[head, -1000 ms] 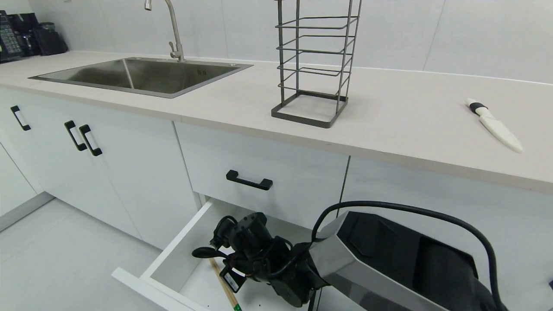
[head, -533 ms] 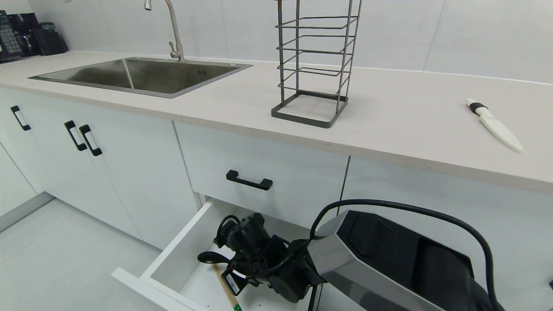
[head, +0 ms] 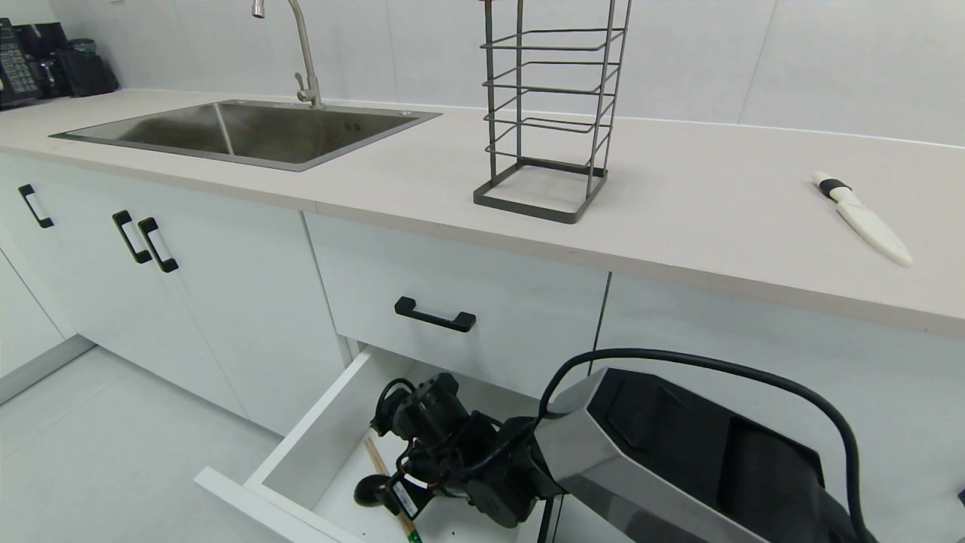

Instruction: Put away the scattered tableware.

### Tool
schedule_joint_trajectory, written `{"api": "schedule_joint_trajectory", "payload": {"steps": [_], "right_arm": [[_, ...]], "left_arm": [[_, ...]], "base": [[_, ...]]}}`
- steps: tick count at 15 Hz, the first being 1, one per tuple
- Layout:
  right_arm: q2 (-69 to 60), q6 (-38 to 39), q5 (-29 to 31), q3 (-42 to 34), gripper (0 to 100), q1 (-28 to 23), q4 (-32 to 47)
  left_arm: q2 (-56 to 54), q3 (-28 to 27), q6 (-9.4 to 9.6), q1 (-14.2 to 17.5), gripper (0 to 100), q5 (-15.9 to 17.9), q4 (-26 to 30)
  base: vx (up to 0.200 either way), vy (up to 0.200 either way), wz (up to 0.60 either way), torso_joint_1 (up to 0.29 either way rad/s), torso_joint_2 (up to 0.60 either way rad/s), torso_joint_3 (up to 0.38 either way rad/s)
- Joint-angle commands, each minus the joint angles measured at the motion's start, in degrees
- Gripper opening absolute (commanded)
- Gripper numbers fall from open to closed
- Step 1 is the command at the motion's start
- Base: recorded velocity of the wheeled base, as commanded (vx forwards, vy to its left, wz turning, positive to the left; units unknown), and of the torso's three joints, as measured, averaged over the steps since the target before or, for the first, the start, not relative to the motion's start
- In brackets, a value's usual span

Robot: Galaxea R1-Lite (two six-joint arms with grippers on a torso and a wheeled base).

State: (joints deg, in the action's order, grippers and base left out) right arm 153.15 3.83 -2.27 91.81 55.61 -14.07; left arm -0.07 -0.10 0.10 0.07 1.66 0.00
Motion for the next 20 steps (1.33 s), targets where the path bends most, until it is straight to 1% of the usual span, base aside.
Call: {"api": "schedule_joint_trajectory", "payload": {"steps": [1, 4, 9, 10, 12, 13, 14, 15, 16, 17, 18, 20], "right_arm": [[-0.40, 0.13, 0.07, 0.04, 100, 0.11, -0.08], [-2.51, 0.13, 0.16, -0.40, 100, 0.64, 0.01], [-9.27, -0.14, 0.42, -2.07, 100, 3.01, -0.17], [-11.47, -0.31, 0.60, -3.83, 100, 3.54, -0.26], [-15.16, -0.40, 0.60, -8.49, 100, 4.33, -3.16], [-15.87, -0.40, 0.69, -9.28, 100, 4.50, -3.60], [-20.00, -0.58, 0.77, -13.94, 100, 5.47, -5.44], [-22.28, -1.19, 1.04, -16.40, 100, 5.82, -5.88], [-26.15, -2.16, 2.44, -20.97, 100, 6.44, -7.20], [-27.91, -2.33, 2.97, -23.34, 100, 6.61, -8.61], [-30.98, -2.33, 3.15, -28.97, 100, 7.40, -13.71], [-35.29, -2.33, 3.41, -36.44, 100, 7.84, -20.74]], "left_arm": [[0.07, 0.01, -0.01, 0.01, 100, 0.01, 0.00], [0.07, 0.01, -0.01, 0.01, 100, 0.01, 0.00], [0.07, 0.01, -0.01, 0.01, 100, 0.01, 0.00], [0.07, 0.01, -0.01, 0.01, 100, 0.01, 0.00], [0.07, 0.01, -0.01, 0.01, 100, 0.01, 0.00], [0.07, 0.01, -0.01, 0.01, 100, 0.01, 0.00], [0.07, 0.01, -0.01, 0.01, 100, 0.01, 0.00], [0.07, 0.01, -0.01, 0.01, 100, 0.01, 0.00], [0.07, 0.01, -0.01, 0.01, 100, 0.01, 0.00], [0.07, 0.01, -0.01, 0.01, 100, 0.01, 0.00], [0.07, 0.01, -0.01, 0.01, 100, 0.01, 0.00], [0.07, 0.01, -0.01, 0.01, 100, 0.01, 0.00]], "base": [[0.000, 0.000, 0.00, 0.000, 0.00, 0.000], [0.000, 0.000, 0.00, 0.000, 0.00, 0.000], [0.000, 0.000, 0.00, 0.000, 0.00, 0.000], [0.000, 0.000, 0.00, 0.000, 0.00, 0.000], [0.000, 0.000, 0.00, 0.000, 0.00, 0.000], [0.000, 0.000, 0.00, 0.000, 0.00, 0.000], [0.000, 0.000, 0.00, 0.000, 0.00, 0.000], [0.000, 0.000, 0.00, 0.000, 0.00, 0.000], [0.000, 0.000, 0.00, 0.000, 0.00, 0.000], [0.000, 0.000, 0.00, 0.000, 0.00, 0.000], [0.000, 0.000, 0.00, 0.000, 0.00, 0.000], [0.000, 0.000, 0.00, 0.000, 0.00, 0.000]]}}
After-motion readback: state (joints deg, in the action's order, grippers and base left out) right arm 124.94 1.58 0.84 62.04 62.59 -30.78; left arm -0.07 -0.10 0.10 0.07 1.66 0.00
